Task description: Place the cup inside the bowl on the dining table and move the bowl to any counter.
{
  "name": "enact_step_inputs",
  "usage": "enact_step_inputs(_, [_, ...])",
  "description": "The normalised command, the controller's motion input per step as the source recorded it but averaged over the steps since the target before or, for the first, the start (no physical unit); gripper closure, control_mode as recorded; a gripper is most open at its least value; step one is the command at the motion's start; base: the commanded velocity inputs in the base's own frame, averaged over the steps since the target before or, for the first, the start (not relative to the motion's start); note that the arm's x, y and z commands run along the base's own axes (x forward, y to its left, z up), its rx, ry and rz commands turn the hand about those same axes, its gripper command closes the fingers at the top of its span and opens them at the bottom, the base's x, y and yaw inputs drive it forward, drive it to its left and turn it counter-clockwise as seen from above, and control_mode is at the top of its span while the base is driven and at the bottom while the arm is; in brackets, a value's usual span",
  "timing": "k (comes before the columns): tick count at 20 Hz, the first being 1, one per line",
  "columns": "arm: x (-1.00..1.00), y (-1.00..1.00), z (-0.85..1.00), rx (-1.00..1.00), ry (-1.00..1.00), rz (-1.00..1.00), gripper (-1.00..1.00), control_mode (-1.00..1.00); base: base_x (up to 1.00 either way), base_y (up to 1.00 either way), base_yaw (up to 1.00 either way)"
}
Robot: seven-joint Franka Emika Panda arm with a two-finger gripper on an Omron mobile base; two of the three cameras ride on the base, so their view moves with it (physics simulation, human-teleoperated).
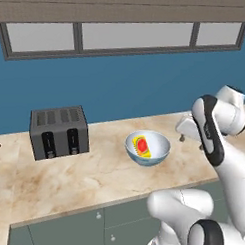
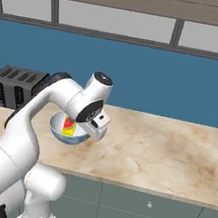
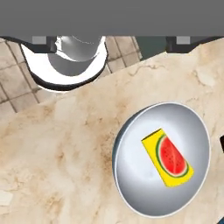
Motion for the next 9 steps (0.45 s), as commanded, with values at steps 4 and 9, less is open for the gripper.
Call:
enact_step_inputs(4, [-0.60, 0.02, 0.55, -0.13, -0.03, 0.13, -1.00, -1.00, 0.00, 0.00, 0.00])
enact_step_inputs(9, [-0.59, 0.17, 0.52, -0.12, -0.03, 0.20, -1.00, -1.00, 0.00, 0.00, 0.00])
